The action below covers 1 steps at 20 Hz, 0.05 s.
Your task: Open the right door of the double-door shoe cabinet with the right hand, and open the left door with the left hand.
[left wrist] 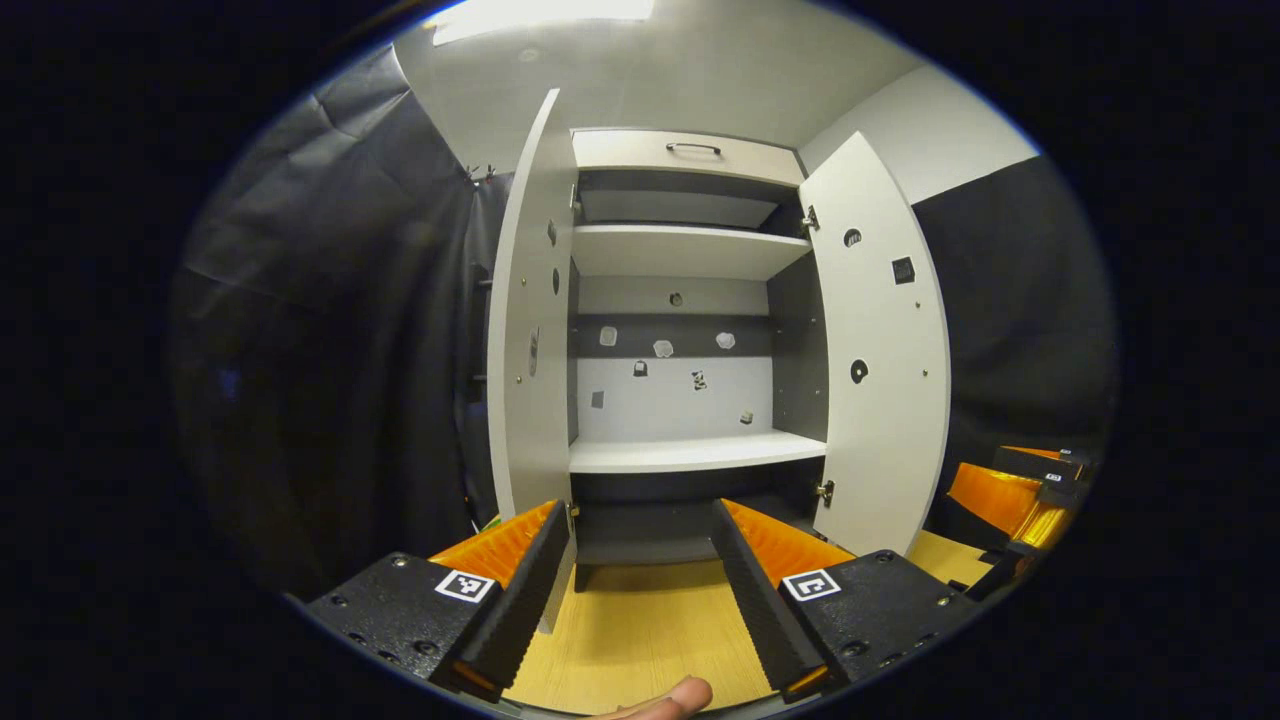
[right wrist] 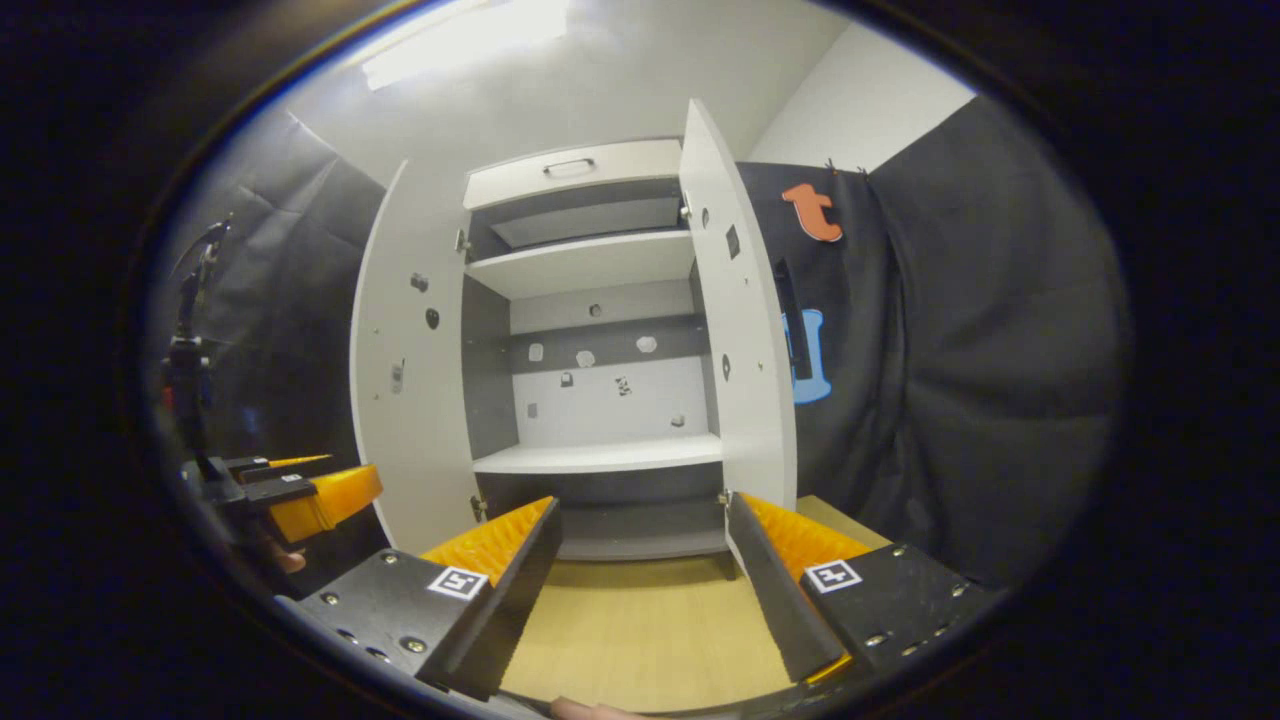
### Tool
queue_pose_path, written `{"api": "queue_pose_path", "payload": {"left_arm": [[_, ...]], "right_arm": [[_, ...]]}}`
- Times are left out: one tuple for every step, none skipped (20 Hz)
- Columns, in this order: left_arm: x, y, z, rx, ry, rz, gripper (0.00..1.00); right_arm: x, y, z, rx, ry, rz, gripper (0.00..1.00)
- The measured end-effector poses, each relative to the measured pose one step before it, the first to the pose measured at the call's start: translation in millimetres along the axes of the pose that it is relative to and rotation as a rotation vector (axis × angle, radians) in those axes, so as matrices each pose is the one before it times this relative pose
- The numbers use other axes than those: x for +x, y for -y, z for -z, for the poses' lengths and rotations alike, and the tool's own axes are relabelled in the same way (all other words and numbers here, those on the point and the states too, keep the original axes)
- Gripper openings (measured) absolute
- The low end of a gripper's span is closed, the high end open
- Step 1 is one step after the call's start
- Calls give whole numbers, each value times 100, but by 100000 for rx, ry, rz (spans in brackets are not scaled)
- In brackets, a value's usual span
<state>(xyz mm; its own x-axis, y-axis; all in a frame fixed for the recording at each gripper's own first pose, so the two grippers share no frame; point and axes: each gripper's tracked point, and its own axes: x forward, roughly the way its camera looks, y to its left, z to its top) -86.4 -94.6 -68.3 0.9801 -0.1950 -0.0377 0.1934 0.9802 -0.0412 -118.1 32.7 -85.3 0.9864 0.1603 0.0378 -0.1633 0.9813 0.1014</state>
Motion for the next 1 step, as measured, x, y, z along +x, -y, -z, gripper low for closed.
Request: {"api": "queue_pose_path", "payload": {"left_arm": [[-234,-168,-471,526,1390,-553,89]], "right_arm": [[-304,-162,-353,148,1132,-366,99]]}}
